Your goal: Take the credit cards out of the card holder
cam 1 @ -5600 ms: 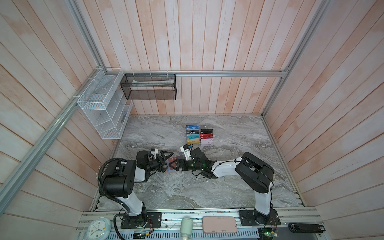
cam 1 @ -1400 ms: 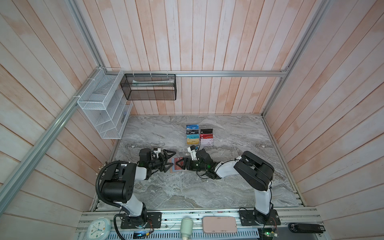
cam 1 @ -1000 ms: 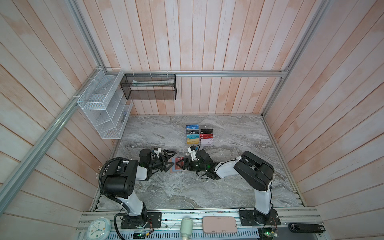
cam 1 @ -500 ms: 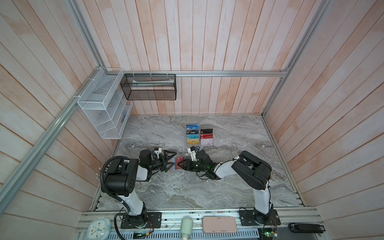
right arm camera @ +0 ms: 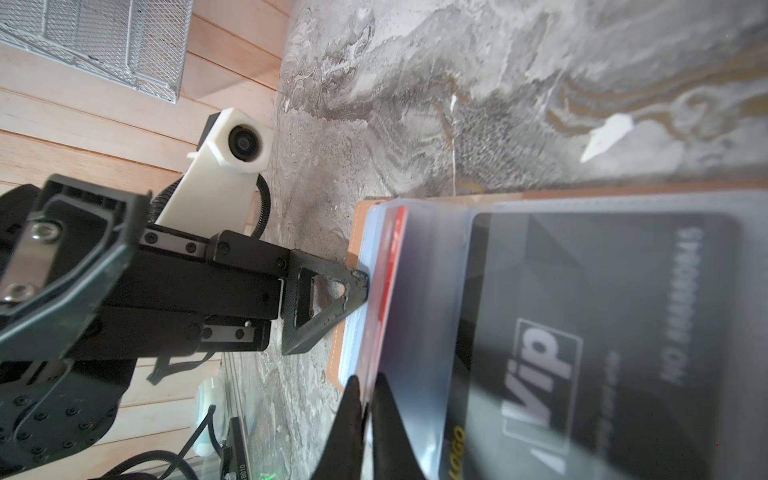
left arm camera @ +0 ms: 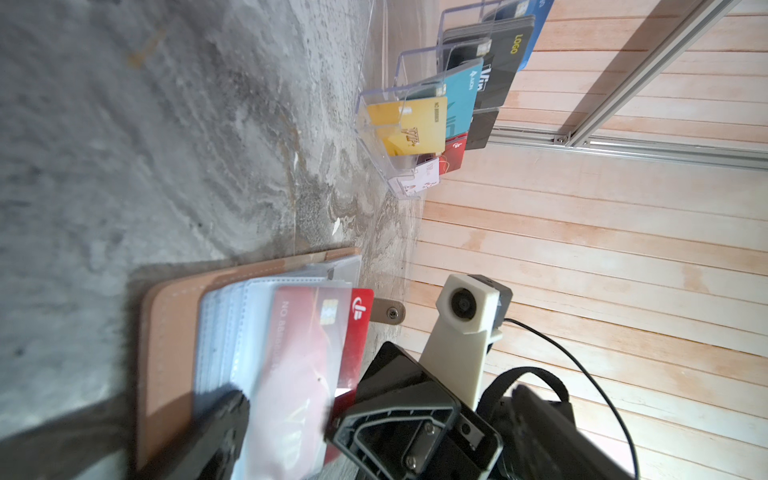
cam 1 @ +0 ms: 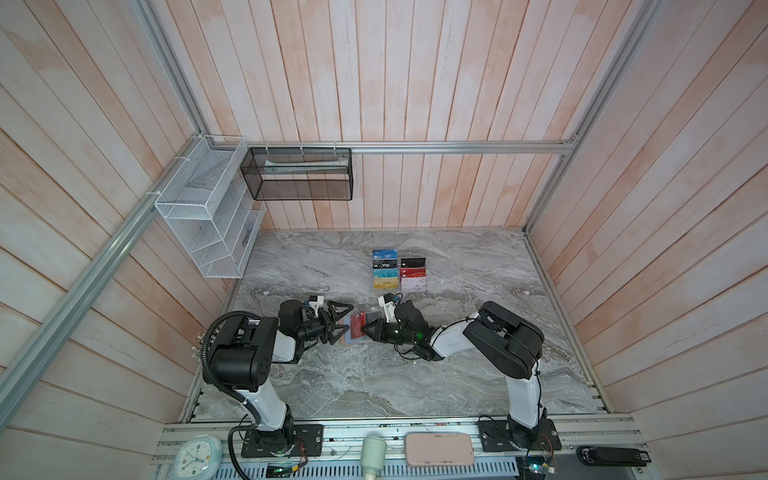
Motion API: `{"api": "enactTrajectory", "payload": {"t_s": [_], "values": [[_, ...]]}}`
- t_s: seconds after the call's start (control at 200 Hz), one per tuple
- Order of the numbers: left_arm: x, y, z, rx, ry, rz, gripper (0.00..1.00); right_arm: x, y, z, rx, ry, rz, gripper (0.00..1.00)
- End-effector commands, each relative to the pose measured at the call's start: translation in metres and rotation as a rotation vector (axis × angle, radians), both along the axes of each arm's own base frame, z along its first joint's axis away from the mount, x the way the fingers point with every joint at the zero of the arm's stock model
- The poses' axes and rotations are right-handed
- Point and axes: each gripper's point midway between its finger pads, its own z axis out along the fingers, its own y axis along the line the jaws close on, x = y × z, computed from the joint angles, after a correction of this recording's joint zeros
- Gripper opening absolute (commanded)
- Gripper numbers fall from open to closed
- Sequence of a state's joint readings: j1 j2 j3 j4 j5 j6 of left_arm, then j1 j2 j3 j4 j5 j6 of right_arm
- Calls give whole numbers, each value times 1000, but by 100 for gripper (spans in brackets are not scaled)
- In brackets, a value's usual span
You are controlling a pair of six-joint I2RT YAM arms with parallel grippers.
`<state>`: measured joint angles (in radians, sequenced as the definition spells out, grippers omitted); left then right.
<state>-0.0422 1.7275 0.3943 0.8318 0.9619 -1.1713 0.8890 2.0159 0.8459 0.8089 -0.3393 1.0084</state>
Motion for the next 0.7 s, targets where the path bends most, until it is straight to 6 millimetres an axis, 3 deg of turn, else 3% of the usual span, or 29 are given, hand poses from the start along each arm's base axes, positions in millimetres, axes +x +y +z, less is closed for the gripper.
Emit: {"api": "enactTrajectory", "payload": {"t_s": [0.0,0.445,0.695], "values": [[-19,4,-37,34,150,20,100,1,-4,-4,3,-5,2,2],[-21,5,-42,41,159,19,100,1,-14,-2,-3,-2,18,0],[-20,5,-41,38,156,18,100,2,-27,13,-8,-39,42,0]]}}
